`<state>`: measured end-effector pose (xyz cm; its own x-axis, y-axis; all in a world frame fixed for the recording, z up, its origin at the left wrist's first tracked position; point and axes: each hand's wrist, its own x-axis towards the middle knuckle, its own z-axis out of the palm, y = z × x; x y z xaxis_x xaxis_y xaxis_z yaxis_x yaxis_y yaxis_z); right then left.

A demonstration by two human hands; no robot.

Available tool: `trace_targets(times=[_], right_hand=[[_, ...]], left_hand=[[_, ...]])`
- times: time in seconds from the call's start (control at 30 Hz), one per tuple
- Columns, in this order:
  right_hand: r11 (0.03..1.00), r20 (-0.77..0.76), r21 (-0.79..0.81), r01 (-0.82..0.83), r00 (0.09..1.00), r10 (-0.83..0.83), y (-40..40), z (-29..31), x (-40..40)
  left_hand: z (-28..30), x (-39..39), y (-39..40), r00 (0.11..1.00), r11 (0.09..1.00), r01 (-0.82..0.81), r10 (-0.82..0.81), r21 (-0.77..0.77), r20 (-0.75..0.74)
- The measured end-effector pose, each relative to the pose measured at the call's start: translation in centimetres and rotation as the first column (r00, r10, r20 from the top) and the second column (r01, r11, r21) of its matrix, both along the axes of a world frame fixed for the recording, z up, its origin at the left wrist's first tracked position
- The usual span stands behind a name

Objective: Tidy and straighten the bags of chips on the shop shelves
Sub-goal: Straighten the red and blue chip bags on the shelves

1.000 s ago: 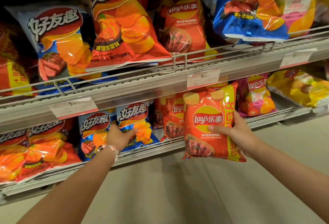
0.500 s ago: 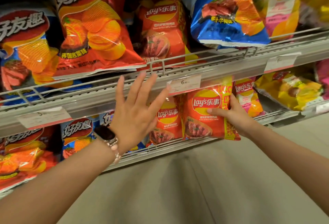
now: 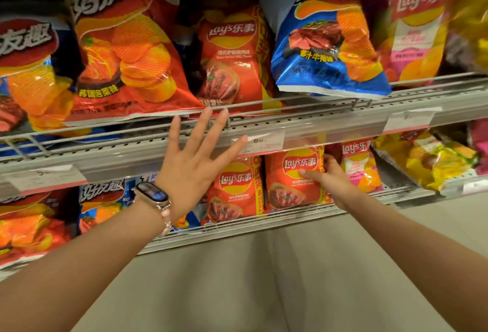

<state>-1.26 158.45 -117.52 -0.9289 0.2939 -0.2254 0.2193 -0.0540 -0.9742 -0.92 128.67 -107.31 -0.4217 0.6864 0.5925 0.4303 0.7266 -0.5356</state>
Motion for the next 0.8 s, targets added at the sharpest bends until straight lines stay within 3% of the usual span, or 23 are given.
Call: trace_targets(times=[0.23, 0.33, 0.4, 0.47, 0.57, 0.67, 0.8], right_hand=[[0.971, 0.071, 0.237, -0.031, 0.997, 0.015, -0.5, 0.2, -0.2], [0.851, 0.149, 0.526, -0.02, 0.986, -0.069, -1.2, 0.8, -0.1], [0.798, 0.174, 0.602, 0.034, 0.969, -0.173, -2.1, 1.3, 0.4], [0.789, 0.136, 0.602, 0.122, 0.958, -0.252, -3.0, 1.9, 0.9], [0.68, -0.087, 0.664, 0.313, 0.934, -0.346, -4.2, 2.3, 1.8], [0.627, -0.224, 0.696, 0.351, 0.935, -0.275, -5.3, 2.4, 2.4], [0.604, -0.148, 0.776, 0.184, 0.983, -0.109, -6.4, 1.9, 1.8]], left_hand=[[0.2, -0.2, -0.4, 0.999, 0.999, 0.013, -0.014, -0.029, -0.041], [0.6, 0.2, -0.5, 0.999, 0.999, 0.01, -0.012, -0.05, -0.043], [1.1, 0.6, -0.5, 0.999, 0.998, 0.014, -0.016, -0.061, -0.033], [1.8, 1.2, -0.6, 1.0, 0.998, 0.018, -0.019, -0.056, -0.014], [3.2, 1.8, -1.0, 0.999, 0.998, 0.053, -0.053, -0.035, -0.011], [4.8, 1.8, -1.5, 0.999, 0.996, 0.009, -0.012, -0.084, -0.042], [7.2, 1.4, -1.6, 0.978, 0.974, -0.161, 0.179, -0.161, 0.104]])
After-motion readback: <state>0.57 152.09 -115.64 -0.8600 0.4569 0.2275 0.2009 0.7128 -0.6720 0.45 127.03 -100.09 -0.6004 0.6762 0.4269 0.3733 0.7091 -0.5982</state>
